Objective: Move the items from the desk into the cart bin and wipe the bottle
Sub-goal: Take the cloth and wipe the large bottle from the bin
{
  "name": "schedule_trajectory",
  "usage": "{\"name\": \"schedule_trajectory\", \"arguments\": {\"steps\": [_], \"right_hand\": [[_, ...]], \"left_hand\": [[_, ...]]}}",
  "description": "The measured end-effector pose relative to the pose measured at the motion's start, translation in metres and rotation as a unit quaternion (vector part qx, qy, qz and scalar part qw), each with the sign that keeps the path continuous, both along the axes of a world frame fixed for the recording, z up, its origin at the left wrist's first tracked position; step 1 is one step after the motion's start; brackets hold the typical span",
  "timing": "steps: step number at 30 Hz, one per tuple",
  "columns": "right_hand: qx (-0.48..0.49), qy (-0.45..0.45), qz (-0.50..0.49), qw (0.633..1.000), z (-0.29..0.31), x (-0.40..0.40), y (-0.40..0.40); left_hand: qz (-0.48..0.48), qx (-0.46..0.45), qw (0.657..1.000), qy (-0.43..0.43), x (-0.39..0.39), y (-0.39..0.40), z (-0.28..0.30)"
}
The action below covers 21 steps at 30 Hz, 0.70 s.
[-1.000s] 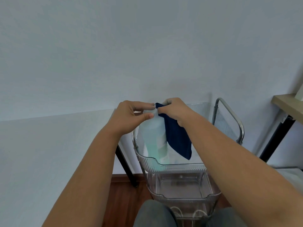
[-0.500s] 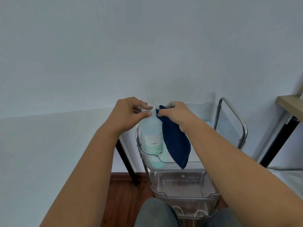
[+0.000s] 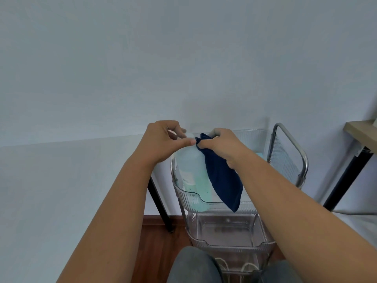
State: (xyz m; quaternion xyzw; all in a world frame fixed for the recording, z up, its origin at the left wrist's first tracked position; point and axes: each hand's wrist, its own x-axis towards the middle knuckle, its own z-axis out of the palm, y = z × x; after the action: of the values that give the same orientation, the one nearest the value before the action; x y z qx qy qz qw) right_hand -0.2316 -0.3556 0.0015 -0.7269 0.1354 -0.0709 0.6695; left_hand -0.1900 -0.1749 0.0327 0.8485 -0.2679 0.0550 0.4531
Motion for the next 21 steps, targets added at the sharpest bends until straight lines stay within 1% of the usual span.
{"name": "schedule_trajectory", "arguments": {"steps": [2,4,9,15,17,20,21], "right_hand": [[-0.021,-0.001,-0.002,1.000,0.001,0.000,0.000],[-0.025,0.008,0.004,1.000,0.005,0.004,-0.003],[-0.018,0.024,0.001,1.000,0.010,0.016,-0.004],[-0.019,0.027,0.003,0.999,0.011,0.017,-0.010],[-0.008,0.021,-0.004,1.000,0.006,0.013,-0.013],[-0.005,0.013,-0.016,1.000,-0.002,0.006,-0.013],[-0.005,0.006,-0.019,1.000,-0.004,0.004,-0.012]], "left_hand": [[0.016,0.019,1.000,-0.009,0.002,-0.002,0.001],[0.008,0.025,1.000,-0.003,0.004,-0.001,0.001],[-0.031,0.008,0.999,0.007,0.004,-0.001,0.001],[-0.087,0.054,0.995,0.019,0.005,0.001,0.006],[-0.067,0.056,0.996,0.003,0.003,0.000,0.004],[-0.007,0.075,0.995,-0.067,-0.001,-0.006,-0.001],[0.010,0.078,0.994,-0.076,-0.002,-0.009,-0.001]]}}
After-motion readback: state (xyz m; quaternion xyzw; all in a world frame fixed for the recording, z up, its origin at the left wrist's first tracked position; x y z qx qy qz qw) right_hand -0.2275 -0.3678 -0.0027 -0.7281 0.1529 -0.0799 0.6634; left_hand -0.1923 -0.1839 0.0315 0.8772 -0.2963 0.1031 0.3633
